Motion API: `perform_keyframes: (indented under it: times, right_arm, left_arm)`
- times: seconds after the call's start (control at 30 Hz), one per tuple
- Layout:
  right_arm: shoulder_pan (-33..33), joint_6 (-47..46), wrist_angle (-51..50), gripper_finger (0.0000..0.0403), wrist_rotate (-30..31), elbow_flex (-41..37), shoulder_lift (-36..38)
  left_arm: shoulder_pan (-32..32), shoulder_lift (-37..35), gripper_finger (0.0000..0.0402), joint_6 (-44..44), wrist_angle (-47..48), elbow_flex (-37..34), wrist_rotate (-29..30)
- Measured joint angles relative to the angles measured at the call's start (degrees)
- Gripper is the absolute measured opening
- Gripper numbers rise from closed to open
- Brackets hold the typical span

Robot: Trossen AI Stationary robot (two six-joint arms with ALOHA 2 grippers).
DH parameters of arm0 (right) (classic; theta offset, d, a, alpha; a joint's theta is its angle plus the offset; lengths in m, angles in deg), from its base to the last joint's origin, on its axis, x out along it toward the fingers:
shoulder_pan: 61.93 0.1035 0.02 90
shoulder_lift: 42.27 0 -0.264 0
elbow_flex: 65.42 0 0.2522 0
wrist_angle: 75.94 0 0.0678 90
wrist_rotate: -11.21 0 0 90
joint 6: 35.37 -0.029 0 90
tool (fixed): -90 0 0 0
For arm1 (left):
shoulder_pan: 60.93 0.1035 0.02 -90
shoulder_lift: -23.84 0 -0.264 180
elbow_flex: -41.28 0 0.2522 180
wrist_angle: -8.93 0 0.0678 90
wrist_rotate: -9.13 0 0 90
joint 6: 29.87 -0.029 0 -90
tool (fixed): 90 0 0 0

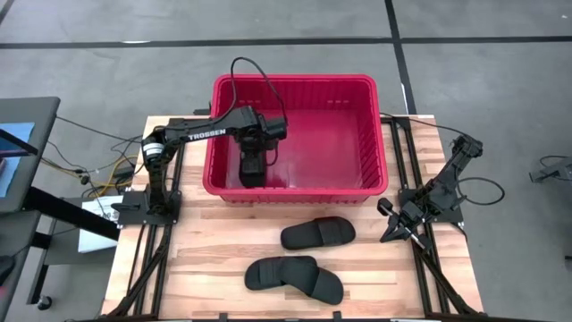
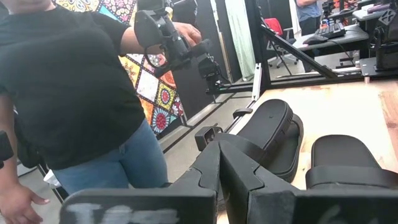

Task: Pick and place slides into bin
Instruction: Put the top slide into the organizer bin

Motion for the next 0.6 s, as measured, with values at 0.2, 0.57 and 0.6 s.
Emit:
perform_keyframes:
  times: [0.2,0.57,0.6]
  right_arm:
    - [0.0,0.0,0.0,0.0,0.0,0.0,0.0]
    - [0.0,0.0,0.0,0.0,0.0,0.0,0.0]
    - [0.0,0.0,0.0,0.0,0.0,0.0,0.0]
  left_arm:
    - [0.0,0.0,0.0023,0.0,0.0,0.0,0.3]
    - [0.0,0.0,0.0019,-0.3,-3.4,0.0,1.3]
    - [0.0,0.0,0.0018,-0.3,-3.8,0.0,1.0]
